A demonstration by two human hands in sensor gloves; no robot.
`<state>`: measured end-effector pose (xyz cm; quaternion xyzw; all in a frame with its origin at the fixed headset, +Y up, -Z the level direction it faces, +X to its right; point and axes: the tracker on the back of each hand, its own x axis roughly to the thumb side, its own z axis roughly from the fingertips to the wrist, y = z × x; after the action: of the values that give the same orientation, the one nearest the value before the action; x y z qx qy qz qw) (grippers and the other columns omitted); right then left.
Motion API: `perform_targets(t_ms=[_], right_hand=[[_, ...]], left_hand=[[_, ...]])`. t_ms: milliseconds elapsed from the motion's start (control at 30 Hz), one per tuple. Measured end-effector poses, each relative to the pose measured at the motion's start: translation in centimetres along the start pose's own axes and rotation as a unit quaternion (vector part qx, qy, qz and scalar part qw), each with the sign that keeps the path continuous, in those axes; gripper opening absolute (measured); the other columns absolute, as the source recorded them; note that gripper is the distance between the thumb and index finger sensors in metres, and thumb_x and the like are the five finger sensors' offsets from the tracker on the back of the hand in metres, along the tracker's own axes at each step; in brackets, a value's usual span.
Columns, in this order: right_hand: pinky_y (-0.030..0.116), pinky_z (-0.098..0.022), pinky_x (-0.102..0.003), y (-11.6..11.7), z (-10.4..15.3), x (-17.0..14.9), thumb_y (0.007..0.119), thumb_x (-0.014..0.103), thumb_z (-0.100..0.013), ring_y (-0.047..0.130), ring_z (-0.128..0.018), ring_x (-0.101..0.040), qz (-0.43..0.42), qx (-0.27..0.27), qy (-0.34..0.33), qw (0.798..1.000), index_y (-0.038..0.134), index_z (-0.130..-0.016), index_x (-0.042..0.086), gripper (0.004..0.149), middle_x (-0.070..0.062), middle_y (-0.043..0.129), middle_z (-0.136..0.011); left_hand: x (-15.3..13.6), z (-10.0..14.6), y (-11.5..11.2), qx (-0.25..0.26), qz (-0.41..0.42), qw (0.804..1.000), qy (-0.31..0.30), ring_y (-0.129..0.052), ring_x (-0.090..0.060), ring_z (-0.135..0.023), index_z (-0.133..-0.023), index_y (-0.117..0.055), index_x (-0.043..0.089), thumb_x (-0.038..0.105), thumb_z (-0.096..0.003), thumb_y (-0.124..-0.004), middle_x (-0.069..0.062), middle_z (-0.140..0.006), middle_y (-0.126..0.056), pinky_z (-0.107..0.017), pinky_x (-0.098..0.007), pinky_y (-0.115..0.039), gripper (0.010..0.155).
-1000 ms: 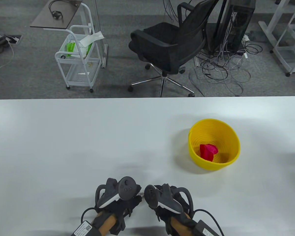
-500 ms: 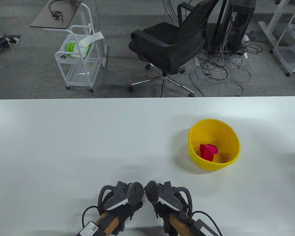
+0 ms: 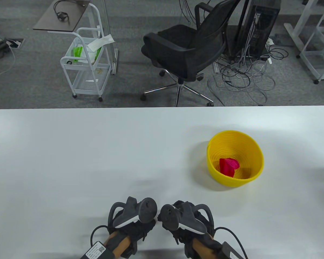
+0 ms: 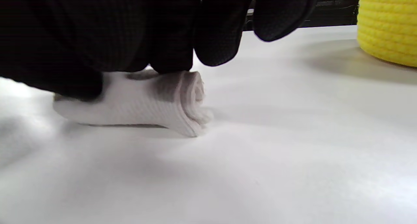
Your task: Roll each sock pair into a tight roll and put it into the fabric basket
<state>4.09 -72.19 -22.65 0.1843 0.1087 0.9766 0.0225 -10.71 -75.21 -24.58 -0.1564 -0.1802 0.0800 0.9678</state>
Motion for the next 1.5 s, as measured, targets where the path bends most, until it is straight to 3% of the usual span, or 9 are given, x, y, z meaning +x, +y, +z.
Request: perform_targets(t_ms=[200,400,767,967,1100,1267,1367,1433,1500], right_hand=[[0.069,-0.067,-0.053,0.9,-0.9,-1.3,0.086,0.047,-0.038,0.084,-0.090,-0.019,-0.023,0.021,0.035,0.999,0.079,-0.085,0.040,0.048,0.013,0.082,-0.096],[0.068,-0.067,-0.053,1.8,-1.5,-2.1,0.085,0.048,-0.039,0.081,-0.093,-0.020,-0.049,0.036,0.054,0.997,0.072,-0.091,0.040,0.054,0.013,0.076,-0.101],[0.064,-0.070,-0.052,3.2,-2.1,-1.5,0.079,0.053,-0.040,0.072,-0.099,-0.021,-0.028,0.046,0.072,0.996,0.057,-0.098,0.042,0.063,0.012,0.066,-0.108],[0.071,-0.065,-0.051,2.9,-2.2,-0.9,0.082,0.048,-0.039,0.088,-0.083,-0.019,-0.024,0.033,0.067,0.997,0.069,-0.095,0.032,0.059,0.002,0.084,-0.094],[0.072,-0.063,-0.051,2.3,-2.2,-1.8,0.082,0.045,-0.039,0.091,-0.078,-0.020,-0.093,0.062,0.060,0.992,0.073,-0.093,0.027,0.057,0.000,0.089,-0.089],[0.072,-0.064,-0.051,0.7,-1.7,-3.6,0.083,0.045,-0.039,0.090,-0.078,-0.020,-0.200,0.061,0.035,0.977,0.074,-0.092,0.028,0.056,0.000,0.089,-0.089],[0.071,-0.064,-0.052,-0.1,-1.3,-4.2,0.083,0.044,-0.039,0.090,-0.078,-0.021,-0.279,0.070,0.003,0.958,0.074,-0.092,0.028,0.056,0.000,0.089,-0.088],[0.071,-0.064,-0.052,-0.4,-1.1,-4.4,0.083,0.043,-0.039,0.090,-0.078,-0.021,-0.305,0.065,-0.006,0.950,0.075,-0.092,0.027,0.056,-0.001,0.089,-0.088],[0.072,-0.064,-0.052,-0.4,-1.0,-4.6,0.083,0.044,-0.039,0.091,-0.078,-0.021,-0.319,0.062,-0.010,0.946,0.075,-0.092,0.028,0.056,0.000,0.089,-0.089]], left_hand=[[-0.7,0.3,0.4,0.038,0.034,0.999,0.006,-0.099,-0.025,-0.057,-0.091,-0.081,0.024,0.050,-0.0373,-0.077,-0.007,-0.083,-0.090,-0.045,-0.046,-0.078,0.060],[-1.0,1.0,1.5,0.067,0.039,0.997,0.008,-0.096,-0.026,-0.065,-0.091,-0.080,0.040,0.049,-0.0370,-0.080,-0.005,-0.093,-0.083,-0.048,-0.047,-0.076,0.055],[-1.6,-0.2,-0.3,0.003,0.017,0.999,0.045,-0.087,-0.028,-0.075,-0.095,-0.073,0.038,0.050,-0.0389,-0.075,-0.006,-0.100,-0.073,-0.054,-0.048,-0.071,0.057],[-1.6,-0.2,-0.3,-0.002,0.020,0.999,0.043,-0.084,-0.028,-0.078,-0.096,-0.072,0.039,0.051,-0.0385,-0.075,-0.006,-0.101,-0.070,-0.055,-0.048,-0.069,0.059],[-2.4,0.1,0.3,0.000,0.073,0.996,0.042,-0.080,-0.028,-0.083,-0.098,-0.068,0.036,0.055,-0.0378,-0.073,-0.005,-0.105,-0.064,-0.057,-0.048,-0.068,0.064],[-4.0,0.7,1.3,0.011,0.189,0.982,0.018,-0.082,-0.031,-0.084,-0.098,-0.068,0.044,0.061,-0.0362,-0.074,-0.009,-0.108,-0.064,-0.056,-0.050,-0.069,0.065],[-4.6,0.8,1.4,0.001,0.248,0.969,0.003,-0.088,-0.032,-0.081,-0.099,-0.065,0.047,0.065,-0.0352,-0.073,-0.011,-0.107,-0.067,-0.055,-0.050,-0.071,0.067],[-4.8,0.8,1.2,-0.028,0.331,0.943,-0.010,-0.096,-0.031,-0.072,-0.098,-0.065,0.045,0.062,-0.0369,-0.074,-0.010,-0.098,-0.082,-0.052,-0.050,-0.074,0.064],[-4.8,0.8,1.0,-0.017,0.419,0.908,-0.011,-0.100,-0.027,-0.061,-0.094,-0.072,0.039,0.054,-0.0382,-0.078,-0.009,-0.088,-0.088,-0.047,-0.049,-0.077,0.058]])
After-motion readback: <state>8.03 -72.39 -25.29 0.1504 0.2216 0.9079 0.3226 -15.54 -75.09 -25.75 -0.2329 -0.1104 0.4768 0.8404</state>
